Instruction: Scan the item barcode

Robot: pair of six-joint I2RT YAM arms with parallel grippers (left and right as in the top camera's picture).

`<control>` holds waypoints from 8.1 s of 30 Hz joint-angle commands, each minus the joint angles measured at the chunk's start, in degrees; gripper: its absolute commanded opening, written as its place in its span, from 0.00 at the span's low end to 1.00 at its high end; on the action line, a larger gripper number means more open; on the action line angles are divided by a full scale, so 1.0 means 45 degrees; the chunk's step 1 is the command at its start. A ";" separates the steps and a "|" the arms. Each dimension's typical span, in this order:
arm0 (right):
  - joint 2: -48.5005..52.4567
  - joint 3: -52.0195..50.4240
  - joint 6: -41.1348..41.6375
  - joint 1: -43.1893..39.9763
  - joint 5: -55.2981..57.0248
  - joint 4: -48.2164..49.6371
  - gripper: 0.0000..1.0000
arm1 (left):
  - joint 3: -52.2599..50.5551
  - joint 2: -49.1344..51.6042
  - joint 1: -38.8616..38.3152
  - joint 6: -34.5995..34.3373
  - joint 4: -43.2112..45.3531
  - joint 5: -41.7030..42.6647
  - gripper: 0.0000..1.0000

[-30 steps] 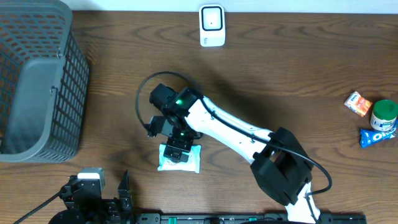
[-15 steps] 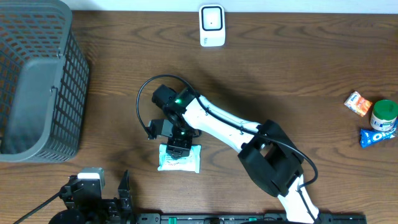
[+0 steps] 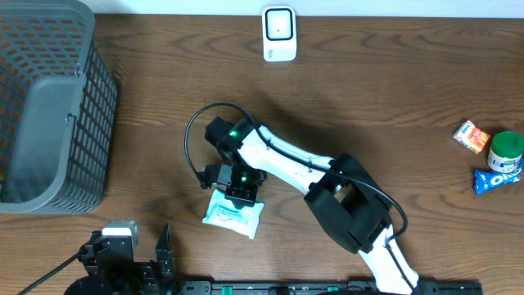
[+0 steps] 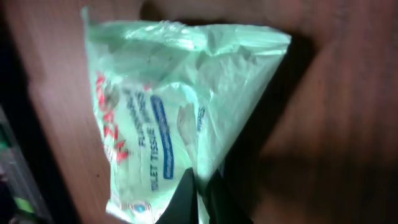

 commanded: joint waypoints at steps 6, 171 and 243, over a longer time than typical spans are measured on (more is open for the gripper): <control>0.0442 0.0719 0.3750 -0.0481 -0.4381 -0.0233 0.01 | 0.0044 -0.0063 -0.0053 0.0083 -0.0029 -0.0160 0.98; 0.0563 -0.1865 2.2080 -0.4133 0.9661 0.0437 0.46 | 0.0044 -0.0063 -0.0053 0.0083 -0.0029 -0.0160 0.98; -0.1384 0.0238 1.2905 -0.7184 -0.5328 -0.6280 0.01 | 0.0049 -0.0063 -0.0053 0.0083 -0.0029 -0.0160 0.98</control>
